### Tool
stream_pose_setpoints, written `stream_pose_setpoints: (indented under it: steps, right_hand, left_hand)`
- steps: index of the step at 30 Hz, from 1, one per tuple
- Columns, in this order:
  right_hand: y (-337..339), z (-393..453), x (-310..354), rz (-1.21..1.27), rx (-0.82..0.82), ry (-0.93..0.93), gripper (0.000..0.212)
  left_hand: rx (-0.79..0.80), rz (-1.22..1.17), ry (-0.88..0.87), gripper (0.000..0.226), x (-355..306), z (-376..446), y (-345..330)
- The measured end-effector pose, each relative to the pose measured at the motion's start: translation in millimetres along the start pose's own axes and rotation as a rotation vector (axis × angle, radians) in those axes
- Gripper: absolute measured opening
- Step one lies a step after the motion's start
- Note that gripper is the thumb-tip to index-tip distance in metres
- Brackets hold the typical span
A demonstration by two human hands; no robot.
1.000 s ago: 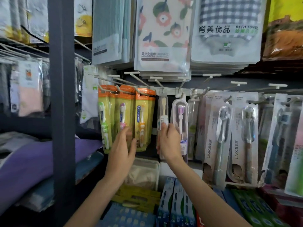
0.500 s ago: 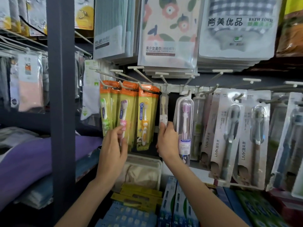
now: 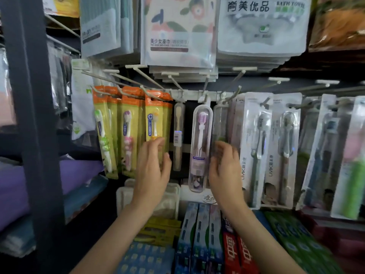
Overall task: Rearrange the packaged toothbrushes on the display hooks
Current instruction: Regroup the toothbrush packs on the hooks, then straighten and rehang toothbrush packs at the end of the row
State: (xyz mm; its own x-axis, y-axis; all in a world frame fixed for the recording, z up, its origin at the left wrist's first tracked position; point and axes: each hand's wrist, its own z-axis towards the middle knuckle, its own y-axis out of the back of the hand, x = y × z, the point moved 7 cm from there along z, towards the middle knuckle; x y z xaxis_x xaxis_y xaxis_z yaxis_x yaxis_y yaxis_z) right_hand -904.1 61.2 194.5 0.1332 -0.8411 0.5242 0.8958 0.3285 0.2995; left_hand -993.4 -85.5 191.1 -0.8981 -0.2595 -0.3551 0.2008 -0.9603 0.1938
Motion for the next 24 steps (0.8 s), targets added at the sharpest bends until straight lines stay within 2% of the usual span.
stream_pose_setpoints:
  steps: [2,5,9,13,16,19,24]
  right_hand:
    - [-10,6,-25,-0.026,0.028,-0.113,0.039]
    - [-21,10,-47,0.011,0.099,-0.245,0.039]
    - [-13,1,-33,-0.011,0.178,-0.148,0.045]
    - [23,-35,0,0.062,0.254,0.054,0.052]
    - [81,-52,12,0.125,0.127,0.163,0.042]
    - [128,-50,-7,0.213,-0.004,0.074,0.027]
    - [168,-50,-33,0.32,-0.038,-0.027,0.022]
  left_hand:
    - [0.05,-0.02,0.0,0.042,-13,-1,-19]
    - [0.159,-0.079,0.126,0.064,-18,-3,-49]
    - [0.178,-0.156,0.217,0.068,-15,-6,-65]
    - [0.032,-0.158,0.123,0.052,-26,-8,-47]
    - [-0.069,-0.173,0.042,0.037,-47,-11,-33]
    - [-0.077,-0.252,-0.049,0.033,-79,-16,-37]
    - [-0.039,-0.303,-0.257,0.032,-152,-24,-57]
